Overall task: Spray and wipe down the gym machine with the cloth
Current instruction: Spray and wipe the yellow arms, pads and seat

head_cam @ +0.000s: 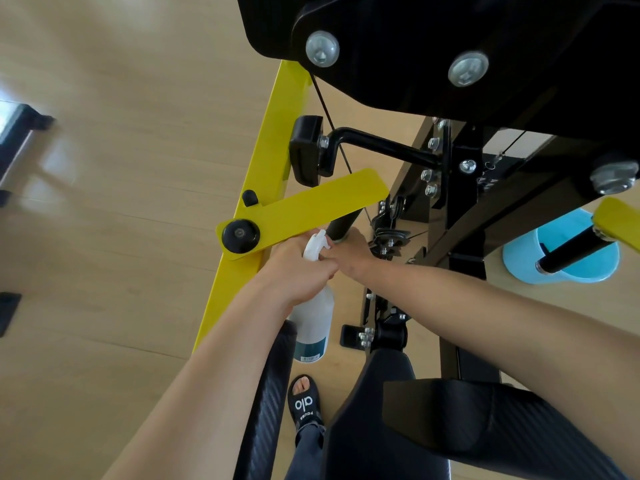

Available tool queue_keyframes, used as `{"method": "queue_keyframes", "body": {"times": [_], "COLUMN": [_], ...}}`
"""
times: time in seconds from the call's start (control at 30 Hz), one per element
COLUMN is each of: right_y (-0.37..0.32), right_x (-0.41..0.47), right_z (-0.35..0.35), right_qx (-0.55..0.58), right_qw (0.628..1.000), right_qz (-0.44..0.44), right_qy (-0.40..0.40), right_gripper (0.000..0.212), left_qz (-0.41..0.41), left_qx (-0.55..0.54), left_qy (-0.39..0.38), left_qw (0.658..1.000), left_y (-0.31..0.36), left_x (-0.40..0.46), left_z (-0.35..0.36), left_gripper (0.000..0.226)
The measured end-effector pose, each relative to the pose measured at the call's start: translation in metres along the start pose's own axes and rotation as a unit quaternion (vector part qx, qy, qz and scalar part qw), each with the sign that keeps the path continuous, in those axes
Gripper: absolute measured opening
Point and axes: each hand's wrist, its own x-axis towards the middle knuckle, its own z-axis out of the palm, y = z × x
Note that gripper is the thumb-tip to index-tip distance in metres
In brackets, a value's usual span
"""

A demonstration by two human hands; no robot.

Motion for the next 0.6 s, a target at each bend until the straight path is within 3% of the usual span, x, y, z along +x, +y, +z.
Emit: {"method": "queue_keyframes", "body": {"times": [0.1, 0.17, 0.2, 0.4, 0.6], "right_y": [-0.007, -0.015, -0.021, -0.049, -0.033], "right_x": [-0.008, -0.013, -0.017, -0.03, -0.012], "right_z": [-0.001, -0.005, -0.01, -0.039, -0.021], "right_qx": [-0.017, 0.021, 0.036, 0.081, 0.083], "right_qw": [1.0, 1.0, 0.998, 0.986, 0.987], "right_qz": [0.012, 0.0, -0.015, -0.109, -0.11], "right_qy": [-0.012, 0.021, 0.042, 0.092, 0.087], "right_gripper": [0.032, 0.027, 0.018, 0.016, 0.015], "left_qz": [-0.004, -0.015, -0.022, -0.034, -0.025], "left_qx": [0.012, 0.023, 0.029, 0.035, 0.039], "left_qy": [-0.003, 0.0, 0.004, 0.015, 0.01], "left_qw": [1.0, 1.0, 0.999, 0.999, 0.999], "left_y": [0.001, 0.001, 0.002, 0.005, 0.002], "left_x": [0.0, 0.0, 0.001, 0.0, 0.003], "left_z": [-0.002, -0.002, -0.002, 0.0, 0.0], "left_gripper": [0.016, 0.014, 0.014, 0.026, 0.011]}}
